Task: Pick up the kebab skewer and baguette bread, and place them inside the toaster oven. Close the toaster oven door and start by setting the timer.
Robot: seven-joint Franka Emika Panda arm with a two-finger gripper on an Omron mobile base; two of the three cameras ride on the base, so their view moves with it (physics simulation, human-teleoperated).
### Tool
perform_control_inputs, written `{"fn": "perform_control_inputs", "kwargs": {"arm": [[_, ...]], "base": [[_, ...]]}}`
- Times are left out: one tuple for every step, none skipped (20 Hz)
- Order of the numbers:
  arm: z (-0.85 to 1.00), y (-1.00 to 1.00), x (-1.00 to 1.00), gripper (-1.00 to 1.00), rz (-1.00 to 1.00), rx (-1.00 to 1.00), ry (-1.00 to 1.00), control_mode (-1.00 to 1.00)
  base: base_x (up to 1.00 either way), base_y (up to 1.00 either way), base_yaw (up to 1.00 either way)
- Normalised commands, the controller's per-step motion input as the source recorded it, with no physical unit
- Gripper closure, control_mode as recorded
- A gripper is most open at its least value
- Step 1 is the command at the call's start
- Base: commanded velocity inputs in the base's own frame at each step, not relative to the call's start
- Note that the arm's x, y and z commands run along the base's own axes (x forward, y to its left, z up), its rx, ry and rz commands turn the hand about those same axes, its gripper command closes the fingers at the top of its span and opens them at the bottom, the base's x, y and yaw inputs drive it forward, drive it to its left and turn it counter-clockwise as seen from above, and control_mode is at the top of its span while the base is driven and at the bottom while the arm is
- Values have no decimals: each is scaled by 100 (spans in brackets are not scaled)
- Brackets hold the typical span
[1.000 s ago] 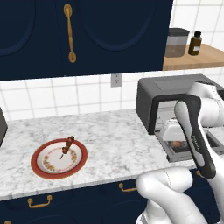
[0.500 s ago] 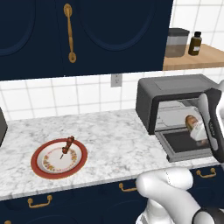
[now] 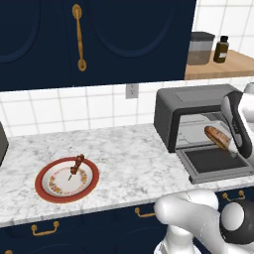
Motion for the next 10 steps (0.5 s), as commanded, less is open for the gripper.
{"fn": "perform_control_inputs", "kwargs": {"arm": [[0,0,40,100,12,6,-1,-100],[-7,0,48,100,8,5,0,-100],[-23,0,44,100,5,3,0,-100],[-51,0,34,100,3,2,0,-100],[-49,0,41,100,1,0,0,-100],[-31,-15,46,100,0,6,0,-100],[-26,-11,46,100,0,8,0,-100],[-29,-6,46,100,0,7,0,-100],[-32,-2,37,100,0,7,0,-100],[-43,0,27,100,0,7,0,-100]], "base": [[0,0,0],[0,0,0],[0,0,0],[0,0,0],[0,0,0],[0,0,0],[0,0,0],[0,0,0],[0,0,0],[0,0,0]]}}
